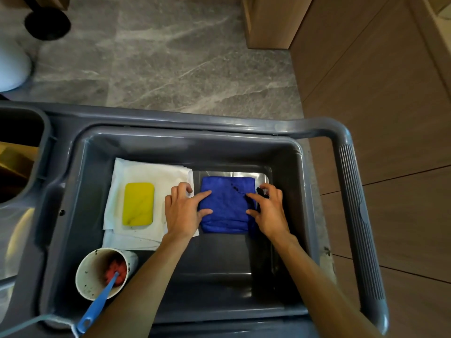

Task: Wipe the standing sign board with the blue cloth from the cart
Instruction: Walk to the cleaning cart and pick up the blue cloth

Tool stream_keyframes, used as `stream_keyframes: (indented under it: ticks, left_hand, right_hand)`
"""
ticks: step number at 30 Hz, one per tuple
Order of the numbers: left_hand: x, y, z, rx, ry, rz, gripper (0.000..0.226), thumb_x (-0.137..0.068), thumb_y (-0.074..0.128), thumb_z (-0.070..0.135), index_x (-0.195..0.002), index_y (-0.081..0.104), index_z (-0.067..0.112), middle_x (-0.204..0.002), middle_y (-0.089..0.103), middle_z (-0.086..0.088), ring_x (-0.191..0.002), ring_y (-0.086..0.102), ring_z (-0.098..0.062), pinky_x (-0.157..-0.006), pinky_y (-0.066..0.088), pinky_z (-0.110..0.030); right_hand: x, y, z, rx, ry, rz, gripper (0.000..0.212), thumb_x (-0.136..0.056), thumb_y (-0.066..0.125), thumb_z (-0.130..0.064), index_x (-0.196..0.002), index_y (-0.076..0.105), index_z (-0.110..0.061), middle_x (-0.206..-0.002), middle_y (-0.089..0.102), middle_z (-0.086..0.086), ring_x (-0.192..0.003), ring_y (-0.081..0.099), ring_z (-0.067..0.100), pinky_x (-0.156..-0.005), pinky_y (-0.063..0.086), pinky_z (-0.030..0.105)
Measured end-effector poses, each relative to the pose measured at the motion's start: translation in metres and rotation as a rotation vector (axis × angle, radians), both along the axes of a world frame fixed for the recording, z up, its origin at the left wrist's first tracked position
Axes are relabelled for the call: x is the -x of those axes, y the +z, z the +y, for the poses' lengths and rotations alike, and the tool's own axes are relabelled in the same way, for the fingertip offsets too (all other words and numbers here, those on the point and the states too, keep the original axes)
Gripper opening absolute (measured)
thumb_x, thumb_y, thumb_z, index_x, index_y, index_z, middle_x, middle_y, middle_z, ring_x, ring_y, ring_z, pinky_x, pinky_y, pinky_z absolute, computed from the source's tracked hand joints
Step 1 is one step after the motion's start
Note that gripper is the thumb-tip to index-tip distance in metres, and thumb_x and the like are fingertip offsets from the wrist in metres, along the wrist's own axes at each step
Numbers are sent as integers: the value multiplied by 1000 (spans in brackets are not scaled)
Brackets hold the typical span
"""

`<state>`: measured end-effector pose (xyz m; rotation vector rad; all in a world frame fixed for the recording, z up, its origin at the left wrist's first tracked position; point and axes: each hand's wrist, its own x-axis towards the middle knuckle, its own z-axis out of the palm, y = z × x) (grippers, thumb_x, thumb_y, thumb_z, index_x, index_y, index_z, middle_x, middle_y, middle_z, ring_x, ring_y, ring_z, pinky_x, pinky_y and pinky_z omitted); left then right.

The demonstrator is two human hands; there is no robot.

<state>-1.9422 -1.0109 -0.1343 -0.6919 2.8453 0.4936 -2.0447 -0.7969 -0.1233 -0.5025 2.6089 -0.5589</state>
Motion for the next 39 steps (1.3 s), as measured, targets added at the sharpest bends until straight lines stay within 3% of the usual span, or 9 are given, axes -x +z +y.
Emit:
stream_keyframes:
  ticks: [3, 7, 11, 15, 21, 25, 29, 33, 39]
  left_hand:
    - [2, 0, 1, 11, -7, 2, 56, -83, 68, 59, -135, 62, 41, -121, 53, -4, -111, 47, -23, -91, 38, -31]
    - [5, 0, 2, 10, -8, 18, 50, -83, 71, 55, -129, 68, 36, -112, 55, -4, -105, 48, -23, -85, 36, -30]
    - [7, 0, 1, 8, -15, 61, 41, -84, 73, 47, -121, 74, 30, -103, 59, -6, -100, 52, -27, -81, 37, -33]
    - [11, -2, 2, 2, 7, 128, 30, -82, 79, 36, -109, 80, 23, -94, 61, -8, -92, 55, -30, -75, 40, -38]
    - [18, -2, 4, -18, 27, 142, 19, -85, 80, 25, -102, 79, 17, -95, 65, -8, -93, 57, -29, -77, 41, -35]
    - [16, 5, 8, -112, 90, 115, 18, -92, 73, 27, -109, 73, 19, -105, 68, -7, -96, 61, -25, -80, 38, -25]
    - [12, 22, 13, -226, 187, 190, 17, -93, 71, 17, -110, 72, 14, -109, 65, -12, -92, 64, -29, -83, 56, -34]
    - [7, 42, 16, -256, 234, 280, 24, -92, 71, 12, -116, 71, 13, -115, 63, -14, -97, 63, -31, -84, 58, -37]
    - [12, 82, 14, -228, 226, 340, 26, -97, 66, 19, -122, 66, 18, -117, 70, -12, -102, 65, -30, -88, 57, -40]
  right_hand:
    - [-6, -10, 3, -11, 50, 55, 39, -87, 75, -16, -124, 68, -22, -137, 45, 8, -128, 41, 29, -104, 43, 41]
    - [-5, -16, 1, 167, -200, -14, 21, -87, 71, -1, -106, 63, -2, -109, 45, -10, -97, 57, 13, -73, 52, 12]
    - [-2, -16, -11, 347, -401, -58, 22, -86, 62, 10, -81, 51, -8, -106, 45, 4, -92, 63, 22, -69, 55, 26]
    - [-3, -19, -18, 429, -504, -129, 20, -84, 62, 5, -83, 53, -12, -107, 51, 11, -91, 60, 28, -64, 51, 27]
    - [2, -24, -16, 188, -294, 7, 21, -88, 66, -4, -105, 72, -15, -114, 53, 8, -102, 52, 22, -87, 43, 25]
    - [-6, -8, -20, 321, -445, -92, 25, -89, 62, 7, -98, 67, -15, -109, 48, 0, -95, 58, 16, -85, 55, 23]
    - [-7, 9, -23, 317, -410, -111, 24, -93, 61, 3, -104, 66, -18, -110, 48, -4, -98, 56, 11, -80, 43, 2]
    - [-2, 33, -22, 272, -333, -57, 24, -95, 62, -3, -113, 67, -17, -111, 54, -1, -99, 57, 11, -95, 48, 23]
    - [4, 74, -19, 329, -291, 10, 27, -96, 62, -9, -120, 63, -22, -114, 63, 1, -102, 62, 12, -89, 55, 27]
